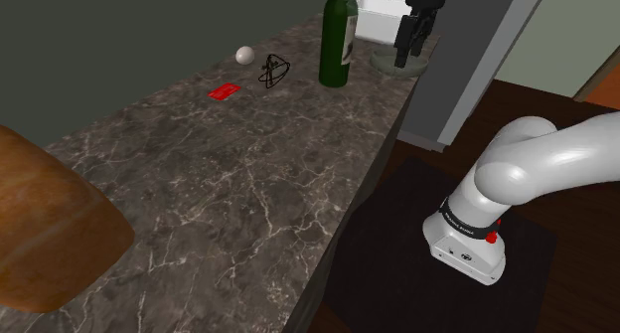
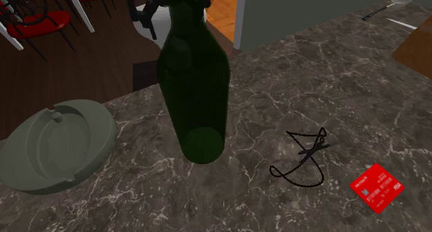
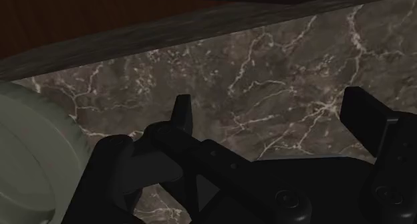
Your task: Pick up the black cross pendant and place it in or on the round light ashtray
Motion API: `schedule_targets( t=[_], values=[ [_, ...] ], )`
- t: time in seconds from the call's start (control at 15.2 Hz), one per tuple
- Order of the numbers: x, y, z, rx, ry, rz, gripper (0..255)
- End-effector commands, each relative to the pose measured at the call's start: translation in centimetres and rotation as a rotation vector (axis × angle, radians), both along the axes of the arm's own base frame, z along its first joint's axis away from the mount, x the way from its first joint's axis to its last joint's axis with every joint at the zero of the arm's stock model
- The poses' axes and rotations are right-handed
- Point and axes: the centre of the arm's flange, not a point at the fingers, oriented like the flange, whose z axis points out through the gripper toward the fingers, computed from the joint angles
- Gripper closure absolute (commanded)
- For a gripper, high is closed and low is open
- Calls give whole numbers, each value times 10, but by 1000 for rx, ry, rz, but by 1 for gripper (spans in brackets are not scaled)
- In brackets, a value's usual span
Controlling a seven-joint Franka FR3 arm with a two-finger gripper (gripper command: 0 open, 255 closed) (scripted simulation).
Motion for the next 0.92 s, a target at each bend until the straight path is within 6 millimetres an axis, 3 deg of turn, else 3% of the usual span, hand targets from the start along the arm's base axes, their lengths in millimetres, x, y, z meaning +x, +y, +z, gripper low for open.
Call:
schedule_targets(
  t=[0.0,0.86],
  values=[
    [0,0,0,0,0,0,0],
    [164,64,-12,93,69,82,0]
  ],
)
